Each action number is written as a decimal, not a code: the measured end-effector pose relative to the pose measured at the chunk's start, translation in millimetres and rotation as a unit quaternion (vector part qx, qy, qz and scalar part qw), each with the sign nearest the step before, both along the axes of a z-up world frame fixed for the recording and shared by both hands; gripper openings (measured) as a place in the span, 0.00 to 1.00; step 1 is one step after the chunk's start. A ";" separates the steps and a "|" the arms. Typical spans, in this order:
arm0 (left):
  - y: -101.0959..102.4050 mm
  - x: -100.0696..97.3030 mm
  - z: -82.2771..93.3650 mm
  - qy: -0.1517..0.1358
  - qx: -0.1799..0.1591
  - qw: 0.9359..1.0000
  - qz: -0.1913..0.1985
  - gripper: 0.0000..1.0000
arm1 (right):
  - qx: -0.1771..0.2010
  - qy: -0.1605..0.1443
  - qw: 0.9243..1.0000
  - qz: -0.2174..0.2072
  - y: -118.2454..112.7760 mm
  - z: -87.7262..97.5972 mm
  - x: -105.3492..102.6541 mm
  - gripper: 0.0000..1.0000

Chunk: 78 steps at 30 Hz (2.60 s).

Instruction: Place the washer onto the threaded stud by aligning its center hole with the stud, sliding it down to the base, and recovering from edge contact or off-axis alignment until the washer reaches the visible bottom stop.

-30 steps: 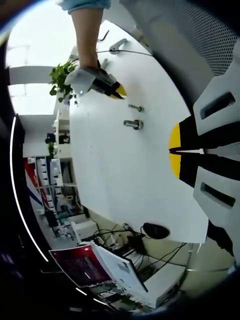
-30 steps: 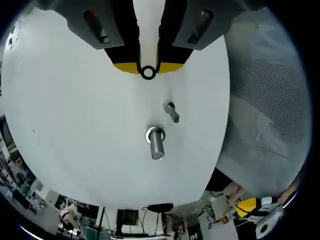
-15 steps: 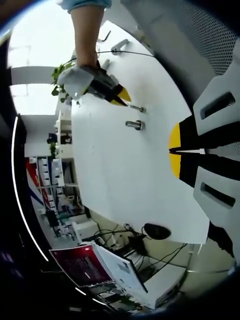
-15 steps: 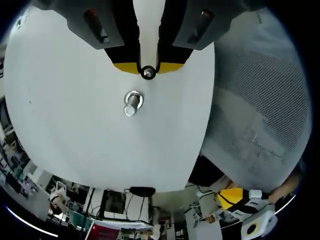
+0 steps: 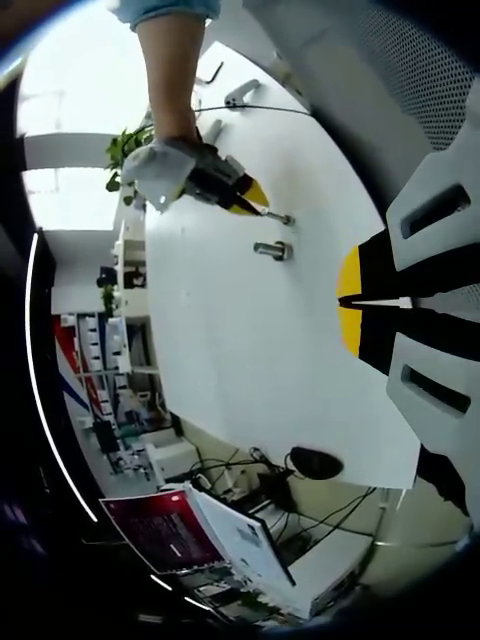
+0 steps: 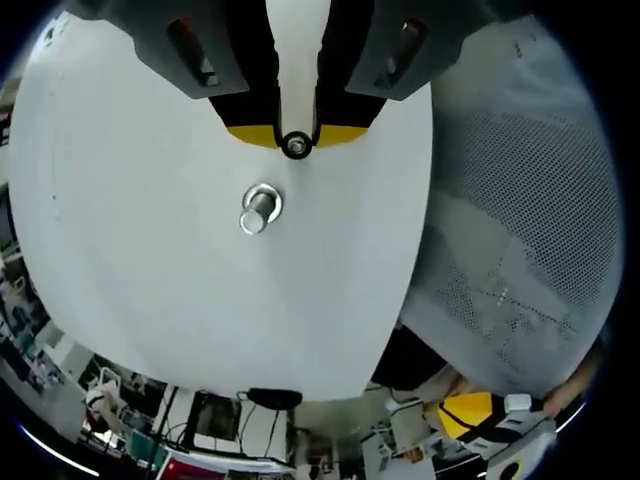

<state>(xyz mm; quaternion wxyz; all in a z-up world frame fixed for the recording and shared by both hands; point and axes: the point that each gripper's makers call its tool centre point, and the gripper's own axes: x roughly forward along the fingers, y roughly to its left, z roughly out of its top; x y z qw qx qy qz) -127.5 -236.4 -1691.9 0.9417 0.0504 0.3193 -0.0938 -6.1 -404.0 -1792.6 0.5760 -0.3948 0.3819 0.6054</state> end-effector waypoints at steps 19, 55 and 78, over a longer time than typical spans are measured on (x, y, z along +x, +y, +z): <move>0.0 0.3 1.0 -0.003 -0.001 1.000 0.001 0.00 | -0.032 -0.007 0.999 0.017 3.2 -12.7 -1.8 0.13; -1.7 1.0 5.0 -0.014 -0.007 1.000 -0.005 0.00 | 0.116 -0.056 0.987 -0.099 -16.1 86.1 -17.4 0.25; -10.1 -2.3 7.3 -0.020 0.003 0.999 -0.033 0.00 | 0.319 -0.071 0.872 -0.365 -129.1 182.7 -55.2 0.32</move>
